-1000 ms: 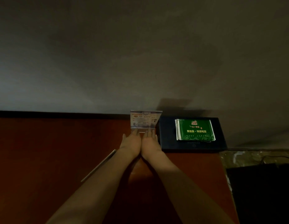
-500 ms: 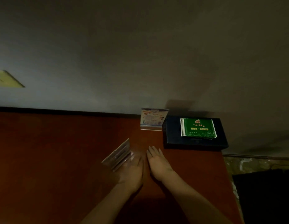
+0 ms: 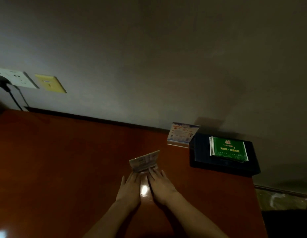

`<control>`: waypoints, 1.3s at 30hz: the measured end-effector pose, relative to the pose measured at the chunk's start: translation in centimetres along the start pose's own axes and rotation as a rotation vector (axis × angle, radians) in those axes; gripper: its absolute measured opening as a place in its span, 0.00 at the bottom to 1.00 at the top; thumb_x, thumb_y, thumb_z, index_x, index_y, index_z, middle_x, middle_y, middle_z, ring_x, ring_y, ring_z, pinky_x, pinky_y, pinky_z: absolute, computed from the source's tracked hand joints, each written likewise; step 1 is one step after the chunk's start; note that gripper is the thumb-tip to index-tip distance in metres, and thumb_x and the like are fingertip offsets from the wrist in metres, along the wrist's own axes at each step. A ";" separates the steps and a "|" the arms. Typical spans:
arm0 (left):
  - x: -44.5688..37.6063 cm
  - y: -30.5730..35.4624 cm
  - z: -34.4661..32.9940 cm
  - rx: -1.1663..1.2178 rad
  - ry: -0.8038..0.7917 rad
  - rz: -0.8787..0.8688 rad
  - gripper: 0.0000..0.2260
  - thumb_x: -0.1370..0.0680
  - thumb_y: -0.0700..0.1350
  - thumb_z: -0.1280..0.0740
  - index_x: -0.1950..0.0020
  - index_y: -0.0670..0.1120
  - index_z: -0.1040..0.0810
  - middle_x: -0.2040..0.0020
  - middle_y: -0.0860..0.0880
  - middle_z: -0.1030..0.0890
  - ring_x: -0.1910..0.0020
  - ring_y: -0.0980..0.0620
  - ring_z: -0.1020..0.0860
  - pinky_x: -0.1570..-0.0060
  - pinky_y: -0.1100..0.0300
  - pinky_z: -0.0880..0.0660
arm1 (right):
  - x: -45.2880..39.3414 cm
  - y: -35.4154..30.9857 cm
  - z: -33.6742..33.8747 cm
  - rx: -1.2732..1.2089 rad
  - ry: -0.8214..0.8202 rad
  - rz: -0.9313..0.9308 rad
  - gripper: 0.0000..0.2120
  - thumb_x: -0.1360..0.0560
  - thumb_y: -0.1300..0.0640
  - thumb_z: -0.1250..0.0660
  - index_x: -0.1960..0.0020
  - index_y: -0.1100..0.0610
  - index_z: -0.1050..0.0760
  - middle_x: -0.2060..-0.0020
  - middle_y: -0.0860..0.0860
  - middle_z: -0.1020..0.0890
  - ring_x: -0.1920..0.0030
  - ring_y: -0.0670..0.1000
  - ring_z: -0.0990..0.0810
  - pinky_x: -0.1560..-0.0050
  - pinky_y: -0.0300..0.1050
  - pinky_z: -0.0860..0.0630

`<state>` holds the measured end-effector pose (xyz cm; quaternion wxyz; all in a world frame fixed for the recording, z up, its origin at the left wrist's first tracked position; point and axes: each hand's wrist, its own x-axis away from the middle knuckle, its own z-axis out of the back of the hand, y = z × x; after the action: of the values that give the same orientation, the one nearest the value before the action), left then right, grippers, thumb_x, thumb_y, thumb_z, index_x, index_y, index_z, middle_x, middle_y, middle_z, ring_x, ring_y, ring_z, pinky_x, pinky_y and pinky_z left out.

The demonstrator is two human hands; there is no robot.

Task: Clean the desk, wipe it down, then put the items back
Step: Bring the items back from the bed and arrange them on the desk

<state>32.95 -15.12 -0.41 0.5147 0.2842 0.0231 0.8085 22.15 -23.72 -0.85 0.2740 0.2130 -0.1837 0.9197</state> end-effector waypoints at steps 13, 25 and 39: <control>-10.2 0.9 4.2 -0.097 0.007 -0.022 0.34 0.23 0.39 0.41 0.23 0.46 0.56 0.22 0.47 0.52 0.23 0.50 0.54 0.26 0.48 0.56 | -7.3 4.0 3.9 -0.154 0.128 -0.115 0.34 0.22 0.64 0.43 0.22 0.59 0.57 0.23 0.55 0.53 0.23 0.54 0.58 0.26 0.47 0.60; -13.8 2.2 3.4 -0.153 0.051 -0.054 0.38 0.25 0.39 0.37 0.23 0.44 0.56 0.22 0.46 0.53 0.23 0.50 0.54 0.26 0.50 0.56 | -8.4 6.3 3.8 -0.108 0.148 -0.199 0.37 0.22 0.58 0.41 0.23 0.58 0.62 0.23 0.53 0.59 0.24 0.54 0.62 0.26 0.50 0.63; -13.6 3.0 2.5 -0.178 0.049 -0.052 0.38 0.24 0.41 0.36 0.22 0.43 0.57 0.22 0.46 0.53 0.23 0.51 0.55 0.26 0.50 0.56 | -7.7 7.3 3.2 -0.113 0.172 -0.211 0.35 0.22 0.58 0.42 0.22 0.56 0.60 0.23 0.52 0.57 0.24 0.52 0.61 0.27 0.52 0.64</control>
<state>35.88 -28.68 -3.22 0.5580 0.2167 -0.0289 0.8005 24.68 -34.13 -3.53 0.3955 0.1358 -0.1875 0.8888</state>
